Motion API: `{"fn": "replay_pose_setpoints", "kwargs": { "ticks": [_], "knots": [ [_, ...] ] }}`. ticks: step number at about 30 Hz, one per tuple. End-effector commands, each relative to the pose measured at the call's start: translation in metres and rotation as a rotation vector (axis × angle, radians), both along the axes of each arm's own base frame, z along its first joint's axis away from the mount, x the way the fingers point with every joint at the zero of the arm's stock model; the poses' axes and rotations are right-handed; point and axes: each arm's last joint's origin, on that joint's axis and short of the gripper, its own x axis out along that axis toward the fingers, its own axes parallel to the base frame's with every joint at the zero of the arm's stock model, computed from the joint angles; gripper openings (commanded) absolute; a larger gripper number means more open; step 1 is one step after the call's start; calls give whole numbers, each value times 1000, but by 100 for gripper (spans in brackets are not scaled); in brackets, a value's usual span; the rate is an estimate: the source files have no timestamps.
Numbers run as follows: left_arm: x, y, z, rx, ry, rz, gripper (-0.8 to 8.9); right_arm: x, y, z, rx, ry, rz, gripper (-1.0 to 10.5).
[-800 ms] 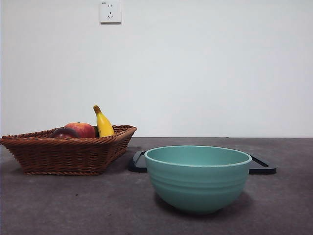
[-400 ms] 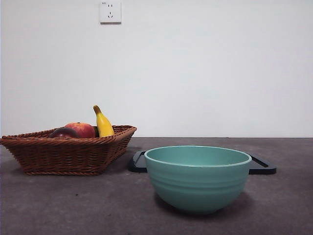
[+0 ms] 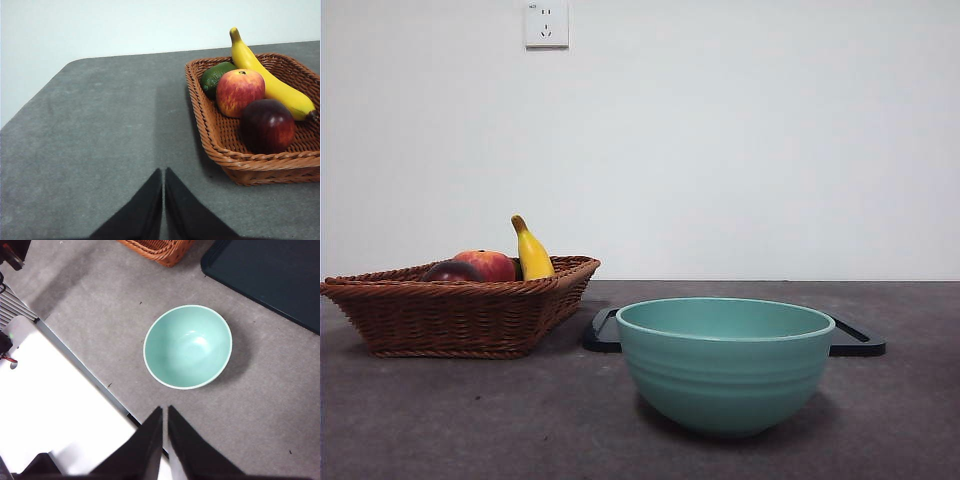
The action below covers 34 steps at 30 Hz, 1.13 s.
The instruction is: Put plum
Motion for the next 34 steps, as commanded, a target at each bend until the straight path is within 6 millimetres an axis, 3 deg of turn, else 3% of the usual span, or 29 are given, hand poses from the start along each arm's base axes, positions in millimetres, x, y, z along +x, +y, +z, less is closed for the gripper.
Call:
{"fn": "replay_pose_setpoints", "kwargs": {
  "ticks": [1, 30, 34],
  "knots": [
    [1, 0, -8, -3, 27, 4, 7, 0, 1, 6, 12, -21, 9, 5],
    [1, 0, -8, -3, 27, 4, 7, 0, 1, 6, 17, -18, 9, 6],
    [1, 0, -8, -3, 27, 4, 7, 3, -2, 11, 9, -134, 9, 6]
  ]
}}
